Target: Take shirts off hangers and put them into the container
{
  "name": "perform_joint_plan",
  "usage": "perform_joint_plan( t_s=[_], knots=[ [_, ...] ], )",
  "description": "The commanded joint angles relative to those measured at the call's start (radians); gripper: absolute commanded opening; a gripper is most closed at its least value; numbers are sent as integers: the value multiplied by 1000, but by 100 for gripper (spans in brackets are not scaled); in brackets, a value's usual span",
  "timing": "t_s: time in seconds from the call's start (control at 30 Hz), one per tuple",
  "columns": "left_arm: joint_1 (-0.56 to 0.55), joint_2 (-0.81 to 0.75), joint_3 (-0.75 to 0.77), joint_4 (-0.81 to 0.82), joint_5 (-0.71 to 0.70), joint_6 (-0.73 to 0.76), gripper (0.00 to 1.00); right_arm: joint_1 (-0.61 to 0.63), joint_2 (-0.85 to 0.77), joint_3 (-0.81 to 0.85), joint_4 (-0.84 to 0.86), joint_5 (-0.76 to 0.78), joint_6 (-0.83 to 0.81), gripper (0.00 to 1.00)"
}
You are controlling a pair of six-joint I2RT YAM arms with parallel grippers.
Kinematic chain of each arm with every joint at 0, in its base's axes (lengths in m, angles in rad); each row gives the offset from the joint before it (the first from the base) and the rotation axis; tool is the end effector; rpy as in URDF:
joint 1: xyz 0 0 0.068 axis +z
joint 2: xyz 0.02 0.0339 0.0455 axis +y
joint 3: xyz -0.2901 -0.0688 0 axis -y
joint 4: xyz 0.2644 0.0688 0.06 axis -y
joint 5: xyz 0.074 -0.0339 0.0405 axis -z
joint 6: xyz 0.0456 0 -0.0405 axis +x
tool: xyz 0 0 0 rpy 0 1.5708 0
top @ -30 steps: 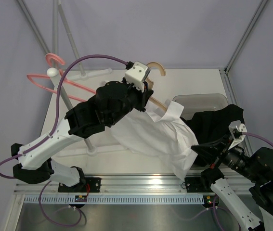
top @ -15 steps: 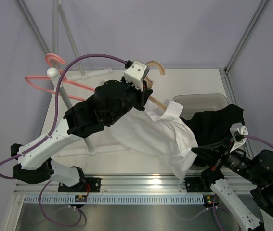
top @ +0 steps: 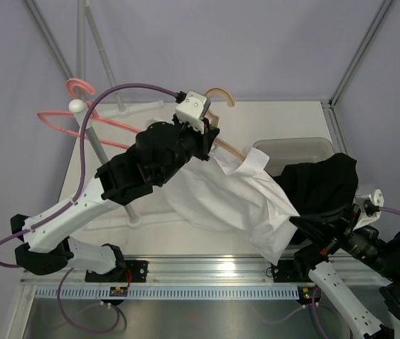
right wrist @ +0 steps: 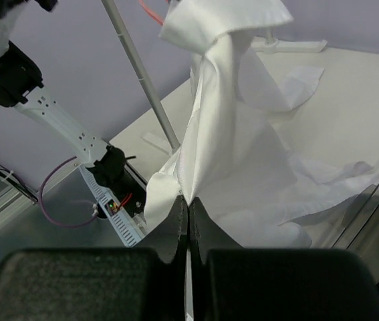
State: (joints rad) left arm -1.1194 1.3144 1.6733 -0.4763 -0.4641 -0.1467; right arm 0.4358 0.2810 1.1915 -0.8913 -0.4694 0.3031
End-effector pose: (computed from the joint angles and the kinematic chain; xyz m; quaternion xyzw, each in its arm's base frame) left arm 0.1435 -0.2493 0.5297 0.2049 0.7144 -0.2440 0.6230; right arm -0.0353 0.0063 0.4418 -0.2108 0.6686 0.4026 0.5886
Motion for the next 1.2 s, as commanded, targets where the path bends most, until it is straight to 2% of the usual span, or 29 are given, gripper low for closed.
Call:
perform_joint_plan(
  t_s=[0.0,0.13,0.2,0.33,0.47,0.63,0.73,0.8,0.83,0.93,1.17],
  knots=[
    [99,-66,-53,269,-39,15,0,3,34,130,0,24,-53,0],
    [174,-54,2,330,48,-28,0,3,-5,250,-28,156,-116,0],
    [193,-21,116,306,68,-24,0,3,-43,264,-20,187,-125,0],
    [207,67,290,242,131,-31,0,3,-199,205,9,316,-111,0],
    [210,120,410,194,191,-60,0,3,-273,105,2,389,-84,0],
    [211,117,416,174,237,-92,0,3,-391,17,26,518,-6,0],
    [213,82,376,182,342,-161,0,4,-365,-24,37,557,51,0],
    [211,47,321,200,409,-212,0,4,-341,-81,74,528,77,0],
    [213,33,292,221,500,-264,0,4,-289,-92,100,499,100,0],
    [211,-10,194,307,611,-341,0,4,-165,-130,162,393,146,0],
    [213,-32,249,307,587,-329,0,3,-120,-283,279,391,238,0]
  ],
)
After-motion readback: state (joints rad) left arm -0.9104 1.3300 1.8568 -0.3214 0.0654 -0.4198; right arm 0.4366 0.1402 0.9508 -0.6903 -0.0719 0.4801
